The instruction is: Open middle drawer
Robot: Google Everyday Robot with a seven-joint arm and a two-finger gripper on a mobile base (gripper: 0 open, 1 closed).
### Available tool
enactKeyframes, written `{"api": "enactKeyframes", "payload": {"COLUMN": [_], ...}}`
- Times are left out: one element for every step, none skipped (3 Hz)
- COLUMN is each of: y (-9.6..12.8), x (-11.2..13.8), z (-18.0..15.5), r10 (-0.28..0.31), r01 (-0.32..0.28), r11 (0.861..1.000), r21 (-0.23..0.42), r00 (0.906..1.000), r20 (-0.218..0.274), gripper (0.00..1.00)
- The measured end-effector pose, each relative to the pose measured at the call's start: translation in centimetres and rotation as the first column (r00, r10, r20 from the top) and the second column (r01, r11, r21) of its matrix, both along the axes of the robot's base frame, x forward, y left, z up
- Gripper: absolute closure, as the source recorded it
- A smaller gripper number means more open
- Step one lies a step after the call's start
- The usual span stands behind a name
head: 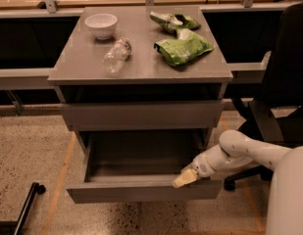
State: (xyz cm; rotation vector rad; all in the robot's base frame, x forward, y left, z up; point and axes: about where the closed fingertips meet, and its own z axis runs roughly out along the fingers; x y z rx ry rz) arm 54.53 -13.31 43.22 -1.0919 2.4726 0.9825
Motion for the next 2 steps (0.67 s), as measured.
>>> {"api": "enactKeyframes", "payload": {"y": [0.58,0.92], "x": [-1.50,-1.50], "z": [-0.57,-0.99], "r10": [0.007,0.019], "r01": [-0.007,-0.019], "r11": [1.000,1.000], "r21": [0.000,-0.005], "r00": [0.9993,0.9978], "r20": [-0.036,-0.063], "gripper": [0.38,0.14]}}
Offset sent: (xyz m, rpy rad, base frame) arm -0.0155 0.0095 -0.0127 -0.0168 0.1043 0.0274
